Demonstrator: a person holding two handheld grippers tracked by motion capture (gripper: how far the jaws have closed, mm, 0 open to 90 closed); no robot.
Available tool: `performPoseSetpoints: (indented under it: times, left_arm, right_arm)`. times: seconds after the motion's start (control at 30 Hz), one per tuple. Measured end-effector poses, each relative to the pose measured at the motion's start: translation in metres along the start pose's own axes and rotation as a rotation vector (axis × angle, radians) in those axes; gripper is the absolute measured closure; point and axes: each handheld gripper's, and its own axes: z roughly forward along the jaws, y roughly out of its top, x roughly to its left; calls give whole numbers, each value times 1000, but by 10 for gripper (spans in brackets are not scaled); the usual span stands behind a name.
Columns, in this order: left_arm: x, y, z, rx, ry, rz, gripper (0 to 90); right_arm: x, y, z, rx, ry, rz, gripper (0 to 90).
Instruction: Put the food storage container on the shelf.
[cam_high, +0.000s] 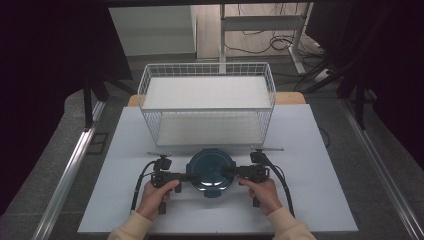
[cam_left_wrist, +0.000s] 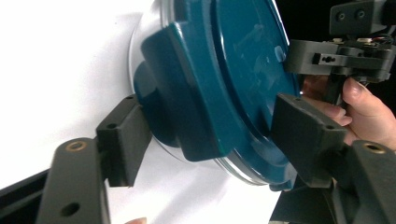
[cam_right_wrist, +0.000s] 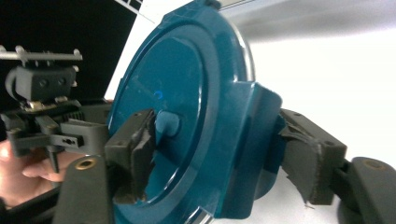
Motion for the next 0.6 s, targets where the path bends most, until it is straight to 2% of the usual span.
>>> performPoseSetpoints:
  times: [0.13, 0.4, 0.5, 0.6]
  left_arm:
    - [-2, -1, -3, -8, -1, 8, 347]
    - [-9, -7, -10, -24, -4, 31, 414]
    - [-13, -8, -15, -48, 5, 58, 433]
    - [-15, -8, -18, -57, 6, 67, 439]
  right_arm:
    - [2, -1, -4, -1, 3, 2, 348]
    - [11, -11, -14, -19, 0, -46, 378]
    - [16, -16, -17, -17, 0, -71, 381]
    - [18, -18, -18, -21, 5, -87, 383]
